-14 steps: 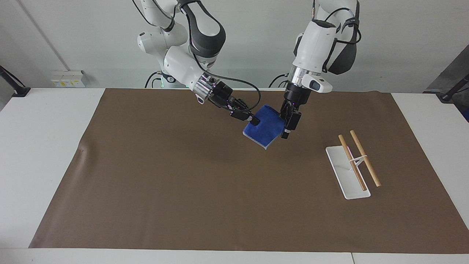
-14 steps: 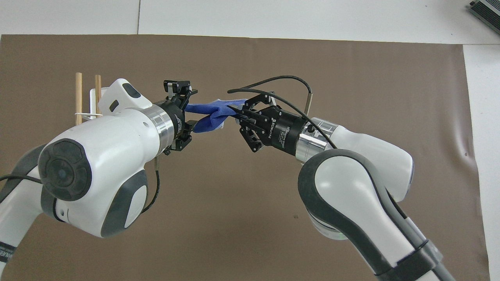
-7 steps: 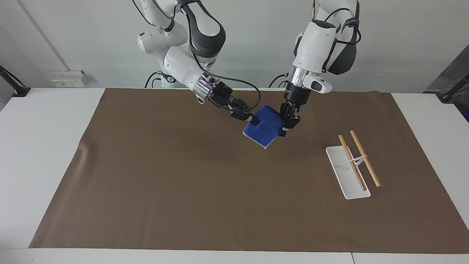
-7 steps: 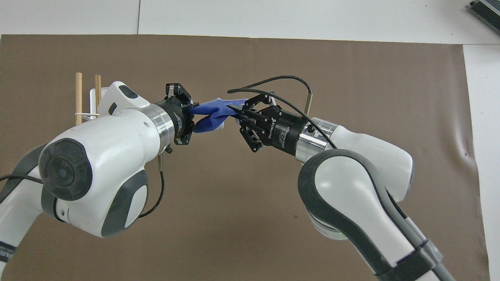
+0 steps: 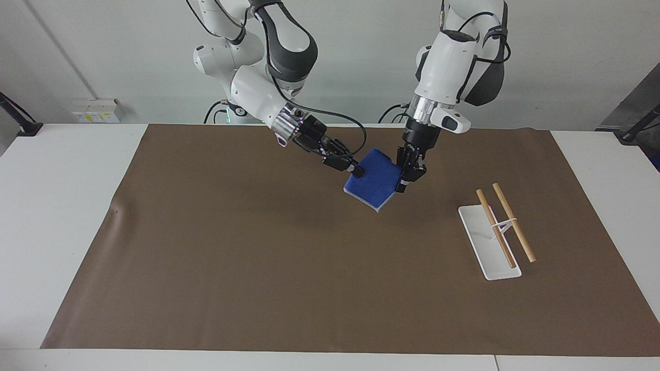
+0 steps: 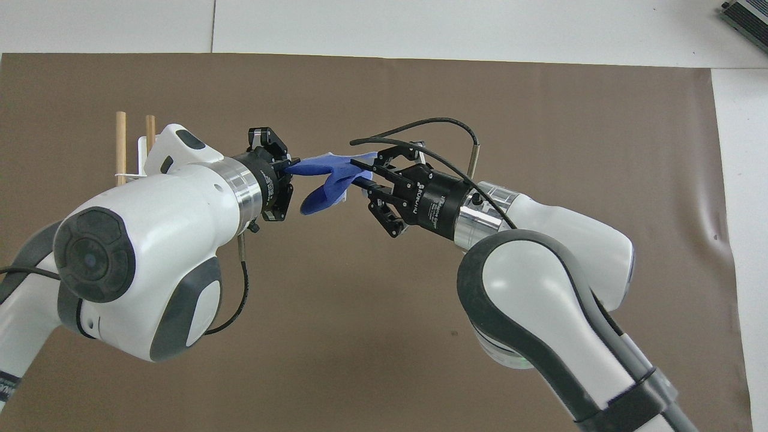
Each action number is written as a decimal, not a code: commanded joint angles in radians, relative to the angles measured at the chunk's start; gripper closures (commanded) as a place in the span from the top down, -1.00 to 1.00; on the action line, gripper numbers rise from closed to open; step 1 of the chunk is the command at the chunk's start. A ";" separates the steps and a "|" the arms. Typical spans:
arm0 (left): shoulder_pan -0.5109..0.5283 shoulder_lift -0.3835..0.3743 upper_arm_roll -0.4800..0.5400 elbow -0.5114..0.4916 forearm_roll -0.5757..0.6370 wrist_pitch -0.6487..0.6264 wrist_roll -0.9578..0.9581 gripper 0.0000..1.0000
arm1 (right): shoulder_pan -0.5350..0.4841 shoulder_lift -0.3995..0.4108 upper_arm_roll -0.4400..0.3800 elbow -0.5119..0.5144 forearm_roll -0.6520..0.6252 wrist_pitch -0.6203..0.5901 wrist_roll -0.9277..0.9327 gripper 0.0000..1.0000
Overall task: Right arm passes towel to left arm to hang
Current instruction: 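Grasp the towel with the left gripper while the right gripper releases it, then carry the towel with the left gripper while the right gripper withdraws, then drape the towel over the wooden sticks with the left gripper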
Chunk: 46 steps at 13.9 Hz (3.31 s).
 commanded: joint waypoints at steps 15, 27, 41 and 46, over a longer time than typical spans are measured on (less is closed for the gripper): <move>0.075 -0.014 0.296 -0.048 -0.014 -0.052 0.608 -1.00 | -0.353 0.001 -0.005 -0.041 -1.323 -0.302 -0.462 1.00; 0.087 0.011 0.489 -0.019 -0.006 -0.021 1.004 -1.00 | -0.475 -0.047 -0.022 0.372 -1.475 -0.975 -0.477 1.00; 0.072 0.212 0.434 0.133 -0.012 0.205 0.998 -1.00 | -0.424 -0.119 -0.193 0.395 -1.547 -1.152 -0.635 1.00; 0.072 0.223 0.403 0.149 -0.015 0.215 0.996 -1.00 | -0.424 -0.116 -0.186 0.397 -1.547 -1.209 -0.641 1.00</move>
